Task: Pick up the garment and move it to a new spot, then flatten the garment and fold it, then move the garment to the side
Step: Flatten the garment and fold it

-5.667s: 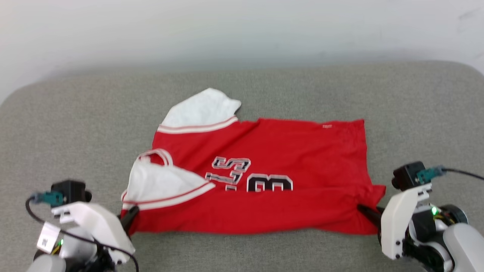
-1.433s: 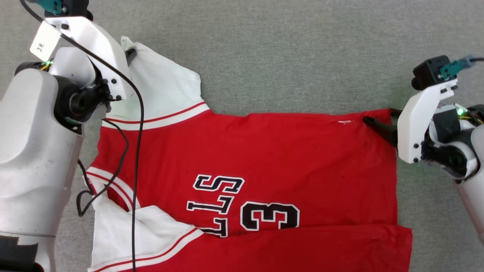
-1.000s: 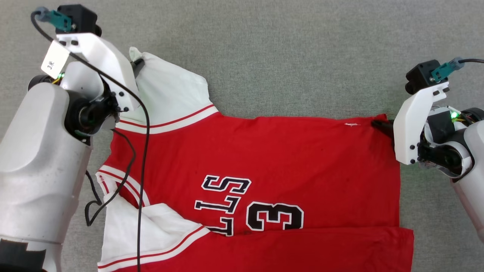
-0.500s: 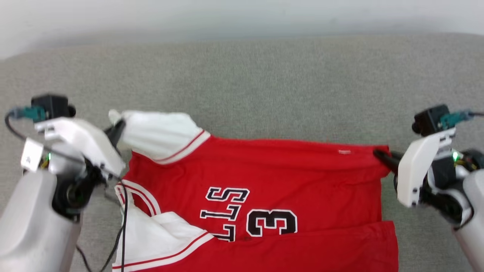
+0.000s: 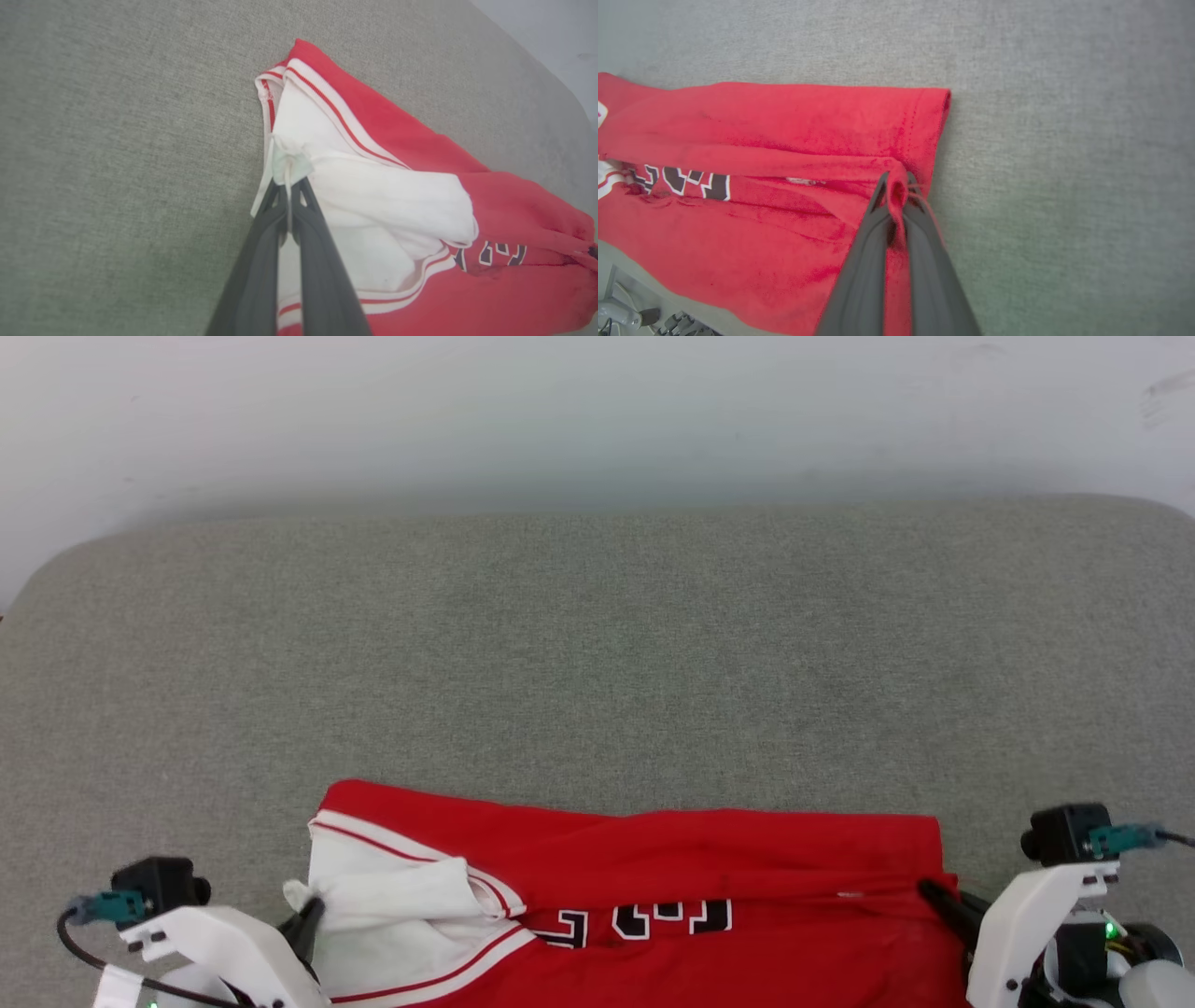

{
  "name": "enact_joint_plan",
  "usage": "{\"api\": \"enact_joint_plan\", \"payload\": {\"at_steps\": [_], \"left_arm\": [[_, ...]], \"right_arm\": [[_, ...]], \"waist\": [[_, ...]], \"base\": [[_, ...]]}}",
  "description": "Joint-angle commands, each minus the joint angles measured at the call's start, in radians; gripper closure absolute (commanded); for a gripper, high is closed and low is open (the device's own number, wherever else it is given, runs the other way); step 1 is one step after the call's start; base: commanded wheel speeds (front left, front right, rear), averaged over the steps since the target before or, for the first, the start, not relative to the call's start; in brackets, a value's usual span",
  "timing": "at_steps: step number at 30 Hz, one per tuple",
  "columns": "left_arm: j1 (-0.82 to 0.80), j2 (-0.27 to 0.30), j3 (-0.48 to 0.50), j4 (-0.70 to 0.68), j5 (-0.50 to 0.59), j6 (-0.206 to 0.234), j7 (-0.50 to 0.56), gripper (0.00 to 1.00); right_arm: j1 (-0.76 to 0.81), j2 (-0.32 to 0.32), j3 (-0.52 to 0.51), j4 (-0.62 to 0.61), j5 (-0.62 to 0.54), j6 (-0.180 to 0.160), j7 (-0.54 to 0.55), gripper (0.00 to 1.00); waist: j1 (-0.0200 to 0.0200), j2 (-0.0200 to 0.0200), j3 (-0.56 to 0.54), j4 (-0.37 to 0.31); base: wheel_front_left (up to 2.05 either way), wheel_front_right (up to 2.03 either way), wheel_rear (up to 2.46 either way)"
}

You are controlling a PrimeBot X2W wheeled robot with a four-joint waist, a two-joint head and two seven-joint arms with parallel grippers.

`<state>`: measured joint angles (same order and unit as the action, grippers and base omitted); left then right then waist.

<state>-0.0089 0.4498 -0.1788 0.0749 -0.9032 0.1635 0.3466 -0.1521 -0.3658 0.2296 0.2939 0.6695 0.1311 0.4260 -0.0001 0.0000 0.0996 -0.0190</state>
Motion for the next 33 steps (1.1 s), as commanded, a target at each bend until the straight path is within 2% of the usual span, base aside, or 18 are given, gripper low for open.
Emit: {"api": "enact_joint_plan", "payload": {"at_steps": [1,6,7,8,9,10,11,12,18,22,26,29,30,33], "left_arm": [[0.040,-0.016,0.003,-0.009,-0.014,0.007,-0.008,1.00],[0.116,-0.042,0.000,-0.002,-0.023,0.022,-0.033,1.00],[0.120,-0.048,0.001,0.003,-0.021,0.019,-0.045,1.00],[0.123,-0.060,0.001,0.009,-0.022,0.014,-0.060,1.00],[0.130,-0.069,-0.006,0.017,-0.025,0.009,-0.063,1.00],[0.135,-0.075,-0.012,0.024,-0.023,0.004,-0.073,0.77],[0.134,-0.082,-0.014,0.029,-0.019,0.000,-0.087,0.25],[0.134,-0.091,-0.016,0.032,-0.017,-0.009,-0.102,0.00],[0.103,-0.106,-0.028,0.034,0.063,-0.043,-0.252,0.00],[0.088,-0.113,-0.037,0.009,0.126,-0.070,-0.369,0.00],[0.071,-0.116,-0.056,-0.016,0.200,-0.083,-0.473,0.00],[0.043,-0.115,-0.087,-0.038,0.256,-0.088,-0.514,0.00],[0.043,-0.115,-0.087,-0.038,0.256,-0.088,-0.514,0.00],[0.015,-0.113,-0.104,-0.064,0.314,-0.074,-0.550,0.00]], "right_arm": [[0.036,0.017,-0.022,0.014,-0.002,-0.001,-0.012,1.00],[0.118,0.076,-0.071,0.036,-0.014,-0.001,-0.038,1.00],[0.130,0.089,-0.079,0.039,-0.020,-0.001,-0.047,0.88],[0.145,0.102,-0.086,0.042,-0.026,-0.001,-0.055,0.58],[0.158,0.112,-0.091,0.044,-0.035,-0.001,-0.063,0.00],[0.167,0.120,-0.096,0.038,-0.048,-0.001,-0.078,0.00],[0.172,0.130,-0.102,0.031,-0.056,-0.001,-0.097,0.00],[0.178,0.137,-0.107,0.021,-0.068,-0.001,-0.120,0.00],[0.204,0.170,-0.147,-0.076,-0.137,-0.001,-0.262,0.00],[0.224,0.178,-0.173,-0.151,-0.166,-0.001,-0.265,0.00],[0.235,0.186,-0.233,-0.194,-0.188,-0.001,-0.200,0.00],[0.256,0.187,-0.296,-0.212,-0.195,-0.001,-0.112,0.00],[0.256,0.187,-0.296,-0.212,-0.195,-0.001,-0.112,0.00],[0.273,0.179,-0.347,-0.238,-0.199,-0.001,-0.007,0.00]], "waist": [[0.0001,0.0000,-0.007,0.002],[0.0001,0.0000,-0.025,0.004],[0.0001,0.0000,-0.026,0.004],[0.0001,0.0000,-0.029,0.004],[0.0001,0.0000,-0.033,0.003],[0.0001,0.0000,-0.035,0.000],[0.0001,0.0000,-0.038,-0.002],[0.0001,0.0000,-0.039,-0.004],[0.0001,0.0000,-0.058,-0.006],[0.0001,0.0000,-0.073,-0.009],[0.0001,0.0000,-0.089,-0.009],[0.0001,0.0000,-0.097,0.010],[0.0001,0.0000,-0.097,0.010],[0.0001,0.0000,-0.093,0.024]], "base": [[0.00,0.00,0.00],[0.00,0.00,0.00],[0.00,0.00,0.00],[0.00,0.00,0.00],[0.00,0.00,0.00],[0.00,0.00,0.00],[0.00,0.00,0.00],[0.00,0.00,0.00],[0.00,0.00,0.00],[0.00,0.00,0.00],[0.00,0.00,0.00],[0.00,0.00,0.00],[0.00,0.00,0.00],[0.00,0.00,0.00]]}}
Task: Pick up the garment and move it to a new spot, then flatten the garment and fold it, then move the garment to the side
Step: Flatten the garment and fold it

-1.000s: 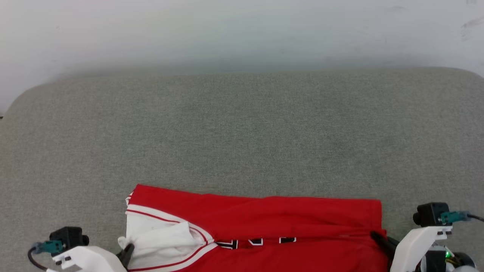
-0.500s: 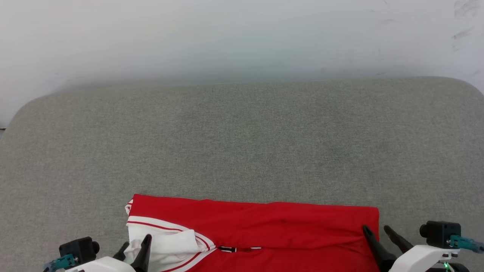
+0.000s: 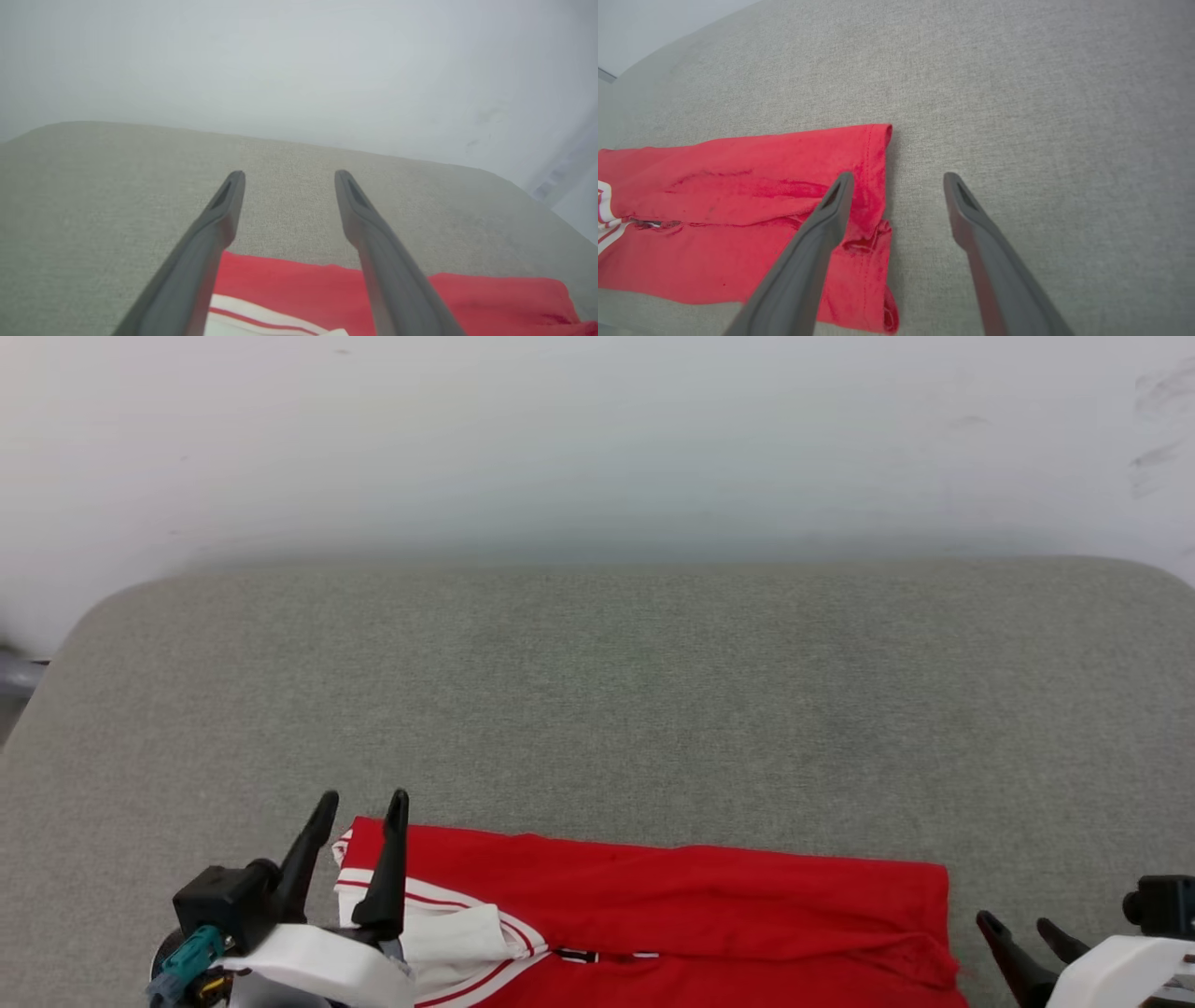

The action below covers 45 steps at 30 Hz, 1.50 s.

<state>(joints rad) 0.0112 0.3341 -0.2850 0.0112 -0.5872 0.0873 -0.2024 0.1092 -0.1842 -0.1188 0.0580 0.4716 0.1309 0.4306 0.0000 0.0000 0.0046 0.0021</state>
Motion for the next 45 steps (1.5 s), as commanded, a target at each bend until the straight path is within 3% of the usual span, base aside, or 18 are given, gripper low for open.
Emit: {"api": "enact_joint_plan", "payload": {"at_steps": [1,6,13,26,27,28,29,30,38,45], "left_arm": [[-0.016,0.002,-0.002,-0.008,0.015,0.005,-0.009,0.00],[-0.051,0.003,-0.016,-0.048,0.107,0.034,-0.043,0.00],[-0.082,-0.020,-0.030,-0.079,0.159,0.042,-0.057,0.00],[-0.110,-0.047,-0.019,-0.040,0.171,0.047,-0.062,0.00],[-0.109,-0.048,-0.018,-0.038,0.170,0.048,-0.062,0.00],[-0.107,-0.049,-0.017,-0.034,0.168,0.048,-0.062,0.00],[-0.105,-0.048,-0.016,-0.032,0.167,0.049,-0.062,0.00],[-0.103,-0.048,-0.016,-0.030,0.167,0.050,-0.062,0.00],[-0.077,-0.035,-0.015,-0.012,0.160,0.053,-0.052,0.00],[-0.051,-0.023,-0.009,-0.025,0.152,0.067,-0.042,0.00]], "right_arm": [[0.016,-0.005,-0.011,-0.013,0.001,0.000,0.020,0.00],[0.001,-0.015,-0.053,-0.060,0.000,0.000,0.167,0.00],[-0.064,-0.016,-0.054,-0.057,0.013,0.000,0.275,0.00],[-0.017,0.043,0.073,0.061,0.070,0.000,0.438,0.00],[-0.020,0.042,0.079,0.065,0.067,0.000,0.440,0.21],[-0.026,0.041,0.082,0.067,0.065,0.000,0.440,0.64],[-0.037,0.038,0.085,0.064,0.063,0.000,0.428,0.91],[-0.049,0.034,0.087,0.063,0.064,0.000,0.419,1.00],[-0.128,-0.013,0.075,0.049,0.079,0.000,0.348,1.00],[-0.155,-0.068,0.028,0.062,0.064,-0.001,0.348,1.00]], "waist": [[0.0000,0.0000,0.005,0.009],[0.0000,0.0000,0.036,0.033],[0.0000,0.0000,0.107,0.075],[0.0000,0.0000,0.178,0.110],[0.0000,0.0000,0.176,0.108],[0.0000,0.0000,0.173,0.106],[0.0000,0.0000,0.169,0.103],[0.0000,0.0000,0.163,0.100],[0.0000,0.0000,0.094,0.075],[0.0000,0.0000,0.058,0.043]], "base": [[0.00,0.00,0.00],[0.00,0.00,0.00],[0.00,0.00,0.00],[0.00,0.00,0.00],[0.00,0.00,0.00],[0.00,0.00,0.00],[0.00,0.00,0.00],[0.00,0.00,0.00],[0.00,0.00,0.00],[0.00,0.00,0.00]]}}
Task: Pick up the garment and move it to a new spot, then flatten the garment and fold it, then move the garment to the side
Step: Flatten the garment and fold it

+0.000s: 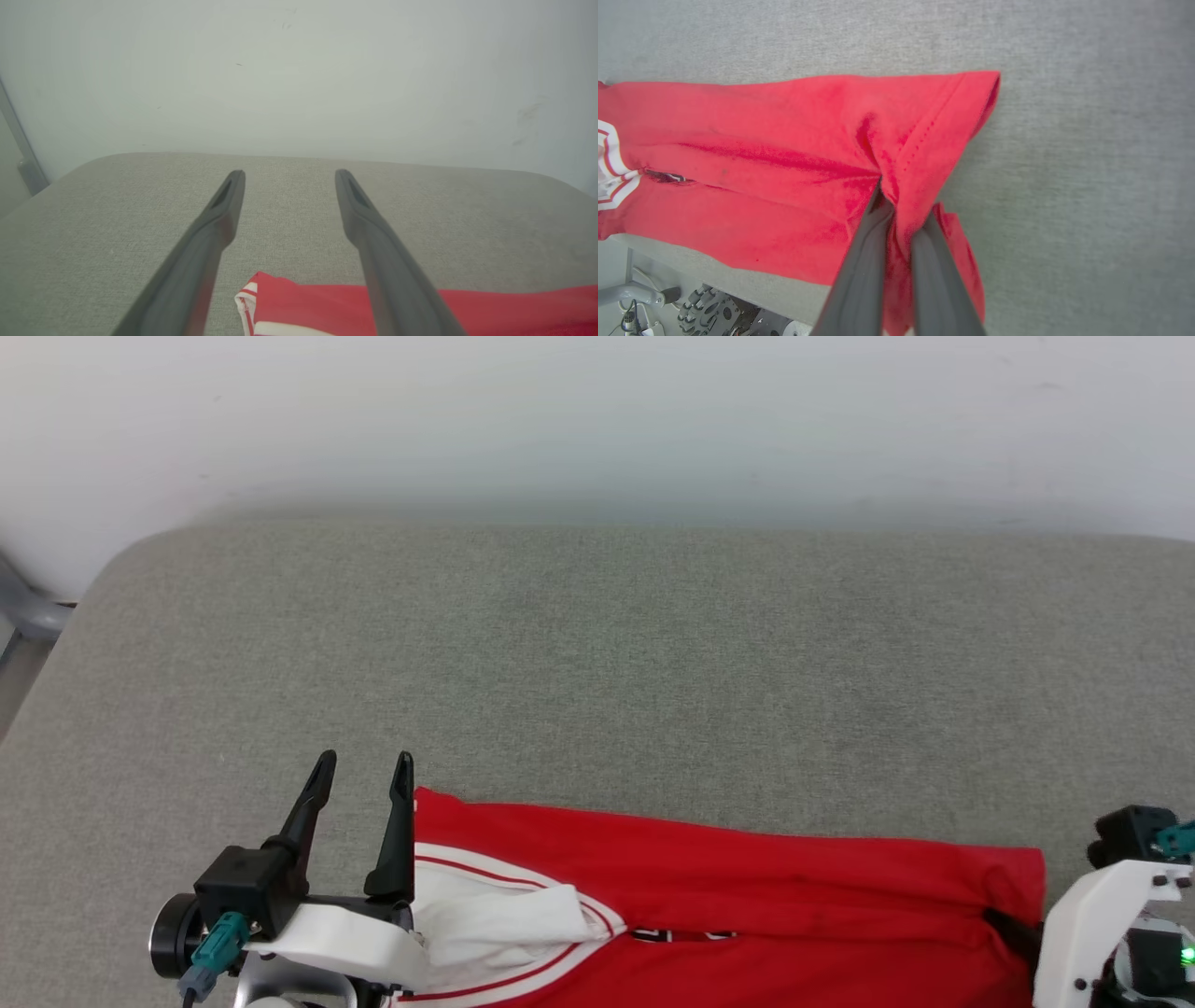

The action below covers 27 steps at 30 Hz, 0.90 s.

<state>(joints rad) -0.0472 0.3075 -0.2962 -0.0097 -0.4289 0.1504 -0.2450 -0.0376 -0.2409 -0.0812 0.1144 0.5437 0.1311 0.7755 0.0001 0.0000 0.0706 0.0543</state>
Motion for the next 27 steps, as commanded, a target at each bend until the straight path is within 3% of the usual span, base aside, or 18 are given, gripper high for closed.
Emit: {"api": "enact_joint_plan", "payload": {"at_steps": [1,7,11,19,23,27], "left_arm": [[0.013,0.005,0.003,-0.006,-0.006,0.006,0.002,0.00],[0.036,0.011,0.003,-0.010,-0.011,0.015,0.006,0.00],[0.044,0.016,0.003,-0.013,-0.014,0.019,0.011,0.00],[0.047,0.020,0.003,-0.022,-0.016,0.028,0.015,0.00],[0.036,0.016,-0.001,-0.023,-0.014,0.032,0.015,0.00],[0.026,0.012,-0.006,-0.020,-0.016,0.030,0.016,0.00]], "right_arm": [[-0.006,-0.018,-0.023,0.009,-0.010,-0.001,0.004,1.00],[0.018,-0.049,-0.149,0.031,-0.042,-0.001,0.019,1.00],[0.011,-0.014,-0.223,0.028,-0.016,-0.001,0.075,1.00],[-0.047,0.157,-0.323,-0.044,0.268,0.000,0.352,1.00],[-0.061,0.190,-0.338,-0.069,0.449,-0.001,0.482,1.00],[-0.065,0.193,-0.268,-0.009,0.651,0.000,0.504,1.00]], "waist": [[-0.0001,0.0000,-0.012,-0.014],[-0.0001,0.0000,-0.033,-0.036],[-0.0001,0.0000,-0.040,-0.045],[-0.0001,0.0000,-0.042,-0.047],[-0.0001,0.0000,-0.044,-0.037],[-0.0001,0.0000,-0.047,-0.017]], "base": [[0.00,0.00,0.00],[0.00,0.00,0.00],[0.00,0.00,0.00],[0.00,0.00,0.00],[0.00,0.00,0.00],[0.00,0.00,0.00]]}}
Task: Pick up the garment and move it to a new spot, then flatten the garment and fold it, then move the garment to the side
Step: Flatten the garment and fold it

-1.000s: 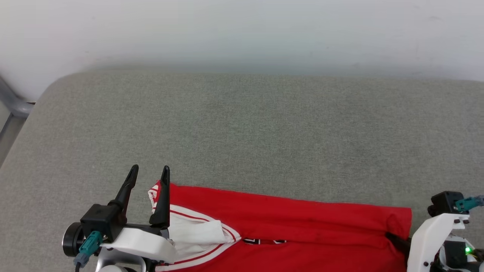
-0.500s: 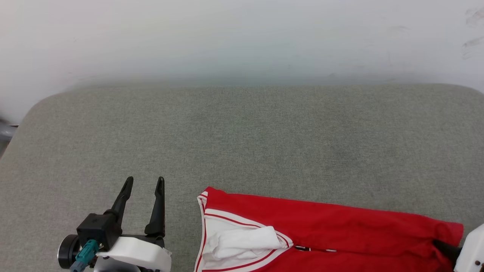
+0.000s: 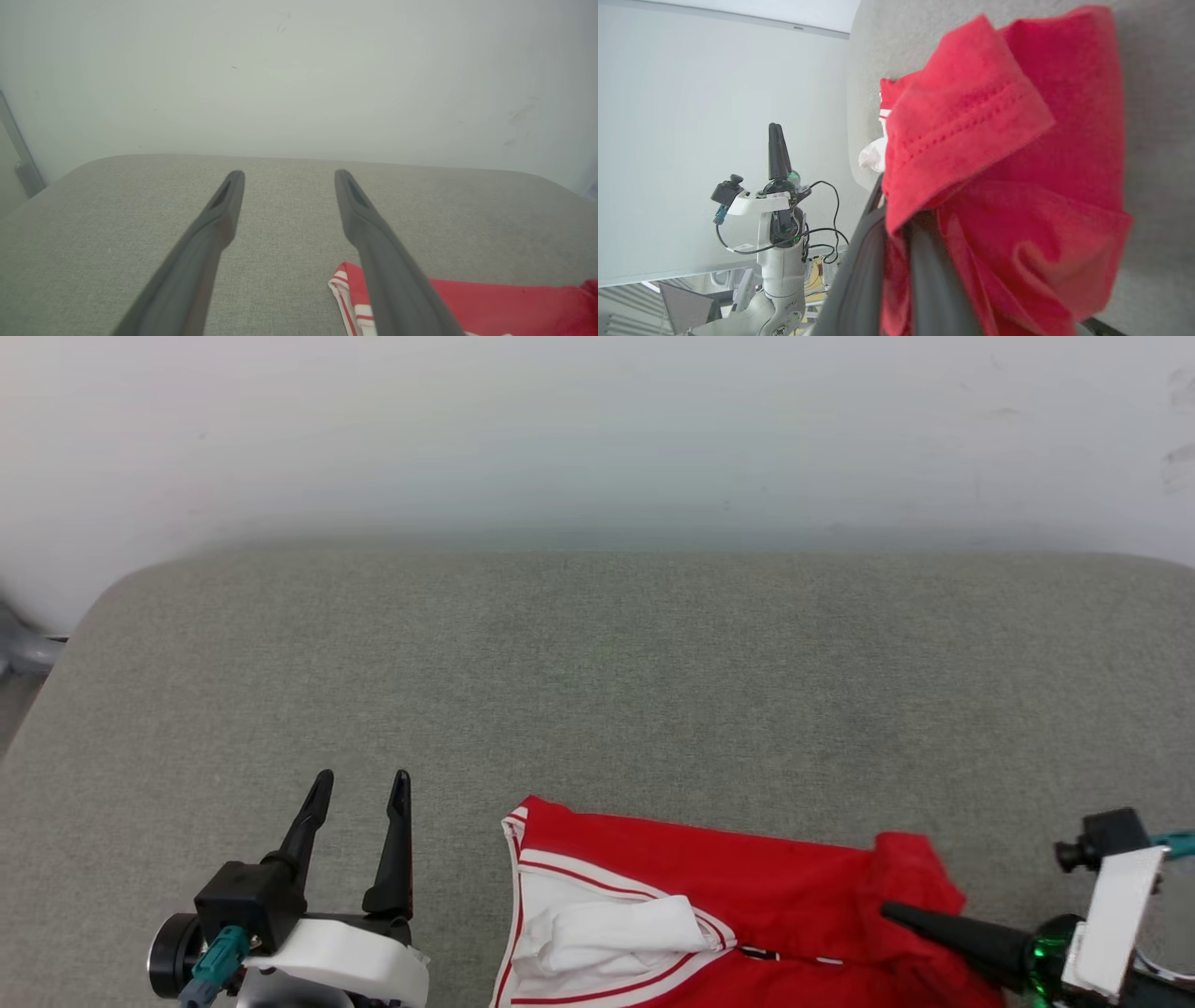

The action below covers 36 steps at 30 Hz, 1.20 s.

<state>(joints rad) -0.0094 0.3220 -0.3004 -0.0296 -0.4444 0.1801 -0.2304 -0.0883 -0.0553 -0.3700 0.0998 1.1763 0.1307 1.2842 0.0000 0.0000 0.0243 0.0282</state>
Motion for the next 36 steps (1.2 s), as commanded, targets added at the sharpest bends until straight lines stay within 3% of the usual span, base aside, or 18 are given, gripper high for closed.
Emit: {"api": "enact_joint_plan", "payload": {"at_steps": [1,4,13,24,27,28,36], "left_arm": [[-0.015,-0.003,-0.003,0.000,0.000,-0.001,0.002,0.00],[-0.024,-0.005,-0.005,-0.003,0.000,-0.002,0.000,0.00],[-0.063,-0.023,-0.017,0.000,-0.002,-0.011,-0.009,0.00],[-0.121,-0.059,-0.023,0.040,-0.003,-0.029,-0.025,0.00],[-0.130,-0.066,-0.023,0.054,-0.001,-0.034,-0.028,0.00],[-0.133,-0.066,-0.021,0.058,0.000,-0.036,-0.029,0.00],[-0.133,-0.065,-0.016,0.081,0.008,-0.047,-0.033,0.00]], "right_arm": [[-0.015,0.006,0.044,0.017,0.057,0.000,-0.016,1.00],[-0.026,0.006,0.130,0.047,0.150,0.000,-0.063,1.00],[-0.094,0.006,0.382,0.080,0.269,0.000,-0.216,1.00],[-0.192,0.005,0.630,0.169,0.237,0.000,-0.450,1.00],[-0.202,0.005,0.659,0.200,0.196,0.000,-0.505,0.38],[-0.203,0.005,0.668,0.209,0.189,0.000,-0.516,0.00],[-0.224,-0.005,0.717,0.140,0.144,0.000,-0.598,0.00]], "waist": [[0.0000,0.0000,0.001,0.016],[0.0000,0.0000,0.012,0.035],[0.0000,0.0000,0.078,0.101],[0.0000,0.0000,0.152,0.145],[0.0000,0.0000,0.157,0.145],[0.0000,0.0000,0.158,0.144],[0.0000,0.0000,0.138,0.110]], "base": [[0.00,0.00,0.00],[0.00,0.00,0.00],[0.00,0.00,0.00],[0.00,0.00,0.00],[0.00,0.00,0.00],[0.00,0.00,0.00],[0.00,0.00,0.00]]}}
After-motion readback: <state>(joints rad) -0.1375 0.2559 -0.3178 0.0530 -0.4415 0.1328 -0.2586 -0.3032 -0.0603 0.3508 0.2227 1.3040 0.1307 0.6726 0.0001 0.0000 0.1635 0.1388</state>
